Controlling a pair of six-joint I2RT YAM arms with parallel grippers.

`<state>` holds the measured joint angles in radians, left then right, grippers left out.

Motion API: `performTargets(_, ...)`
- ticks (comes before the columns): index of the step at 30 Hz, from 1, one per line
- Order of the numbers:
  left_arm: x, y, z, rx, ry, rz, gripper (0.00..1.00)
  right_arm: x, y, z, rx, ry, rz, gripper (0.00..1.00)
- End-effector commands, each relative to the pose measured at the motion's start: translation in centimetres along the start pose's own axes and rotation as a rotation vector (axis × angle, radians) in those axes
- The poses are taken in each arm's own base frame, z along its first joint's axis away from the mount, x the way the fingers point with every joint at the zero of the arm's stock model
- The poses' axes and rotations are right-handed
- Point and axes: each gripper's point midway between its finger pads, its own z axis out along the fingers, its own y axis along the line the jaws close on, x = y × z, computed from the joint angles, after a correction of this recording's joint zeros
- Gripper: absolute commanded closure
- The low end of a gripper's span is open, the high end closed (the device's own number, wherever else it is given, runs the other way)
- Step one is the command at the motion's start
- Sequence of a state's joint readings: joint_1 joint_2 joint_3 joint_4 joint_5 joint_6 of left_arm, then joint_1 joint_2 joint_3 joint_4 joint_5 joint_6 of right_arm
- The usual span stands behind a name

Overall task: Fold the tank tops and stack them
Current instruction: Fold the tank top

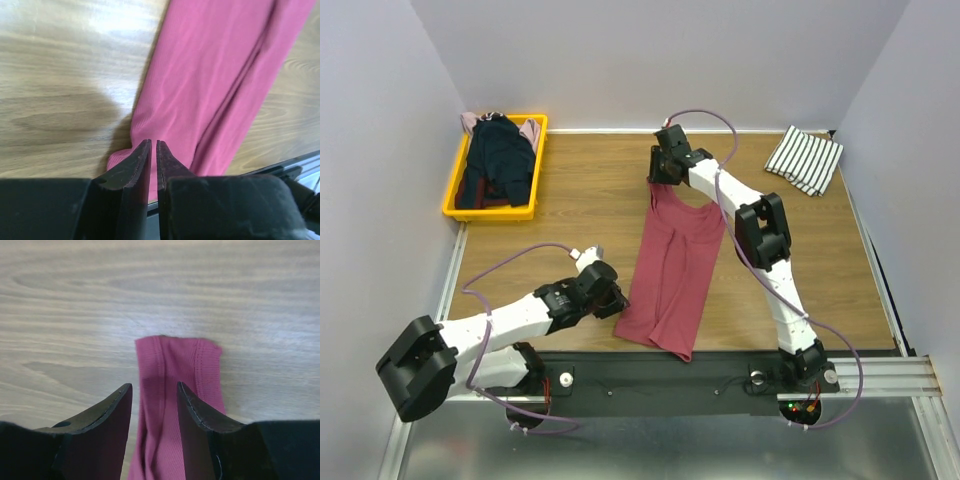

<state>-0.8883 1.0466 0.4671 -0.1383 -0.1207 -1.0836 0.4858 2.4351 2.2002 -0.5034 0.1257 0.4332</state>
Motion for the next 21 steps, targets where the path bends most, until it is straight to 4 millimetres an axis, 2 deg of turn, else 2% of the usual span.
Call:
performTargets(1, 0.7, -0.3, 0.7, 0.04, 0.027, -0.02, 0.8, -1.4, 1.1, 0.4, -0.022, -0.055, 0.024, 0.54)
performTargets(7, 1.7, 0.6, 1.3, 0.035, 0.051, -0.026, 0.8, -0.5, 1.9, 0.4, 0.044, -0.088, -0.007, 0.54)
performTargets(11, 2.2, 1.5, 1.6, 0.011, 0.067, -0.019, 0.8, -0.5, 1.8, -0.1, 0.134, -0.138, -0.027, 0.54)
performTargets(13, 2.1, 1.2, 1.6, 0.029, 0.06, -0.023, 0.8, -0.6, 2.4, -0.2, 0.136, -0.151, -0.042, 0.53)
performTargets(21, 2.2, 1.4, 1.5, 0.032, 0.062, -0.017, 0.81, 0.8, 2.1, 1.2, 0.162, -0.134, -0.045, 0.53)
